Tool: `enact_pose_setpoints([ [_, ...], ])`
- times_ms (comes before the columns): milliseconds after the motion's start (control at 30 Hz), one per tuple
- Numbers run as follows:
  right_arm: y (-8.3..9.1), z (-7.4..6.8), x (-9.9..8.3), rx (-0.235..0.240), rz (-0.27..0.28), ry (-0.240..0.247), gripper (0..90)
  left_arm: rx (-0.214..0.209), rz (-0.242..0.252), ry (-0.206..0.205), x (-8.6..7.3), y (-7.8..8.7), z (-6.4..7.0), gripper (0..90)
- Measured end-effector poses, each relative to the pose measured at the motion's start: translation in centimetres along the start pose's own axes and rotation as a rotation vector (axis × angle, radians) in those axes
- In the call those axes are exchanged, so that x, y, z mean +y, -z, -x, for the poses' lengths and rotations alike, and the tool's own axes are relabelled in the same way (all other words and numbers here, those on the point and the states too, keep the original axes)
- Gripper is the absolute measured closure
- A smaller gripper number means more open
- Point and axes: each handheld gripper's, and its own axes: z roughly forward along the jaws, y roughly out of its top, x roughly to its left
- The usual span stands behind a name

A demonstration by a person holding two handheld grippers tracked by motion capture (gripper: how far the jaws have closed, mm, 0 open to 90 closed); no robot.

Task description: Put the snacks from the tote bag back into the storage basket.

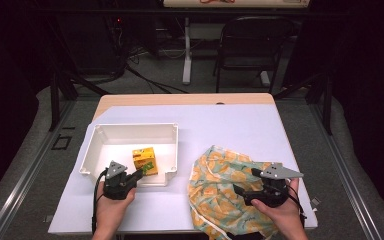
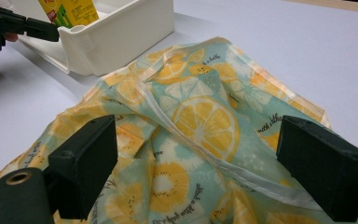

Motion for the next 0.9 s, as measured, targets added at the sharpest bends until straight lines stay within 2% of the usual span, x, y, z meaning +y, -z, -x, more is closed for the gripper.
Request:
enact_pose_setpoints([
  [133, 0.0, 0.0, 0.0, -0.003, 0.003, -0.002, 12.0, 0.011, -0.010, -0.003, -0.1, 0.1, -0.1, 90.0],
  [267, 0.1, 0.0, 0.0, -0.006, 0.002, -0.002, 12.0, 0.026, -0.013, 0.018, -0.2, 0.3, -0.7, 90.0],
  [500, 0.0, 0.0, 0.0, -0.008, 0.002, -0.002, 12.0, 0.011, -0.021, 0.032, -0.2, 0.5, -1.2, 90.0],
  [600, 0.2, 0.2, 0.0, -0.010, 0.003, -0.001, 12.0, 0.029, -0.003, 0.065, -0.2, 1.4, -1.8, 90.0],
  [700, 0.3, 0.3, -0.1, -0.010, 0.007, -0.007, 12.0, 0.060, 0.008, 0.102, -0.3, 2.0, -3.0, 90.0],
  [767, 0.3, 0.3, -0.1, -0.011, 0.008, -0.003, 12.0, 0.083, 0.001, 0.113, -0.3, 1.8, -3.6, 90.0],
  [900, 0.1, 0.1, -0.1, -0.013, 0.011, -0.001, 12.0, 0.087, -0.008, 0.117, 0.0, 0.8, -3.6, 90.0],
])
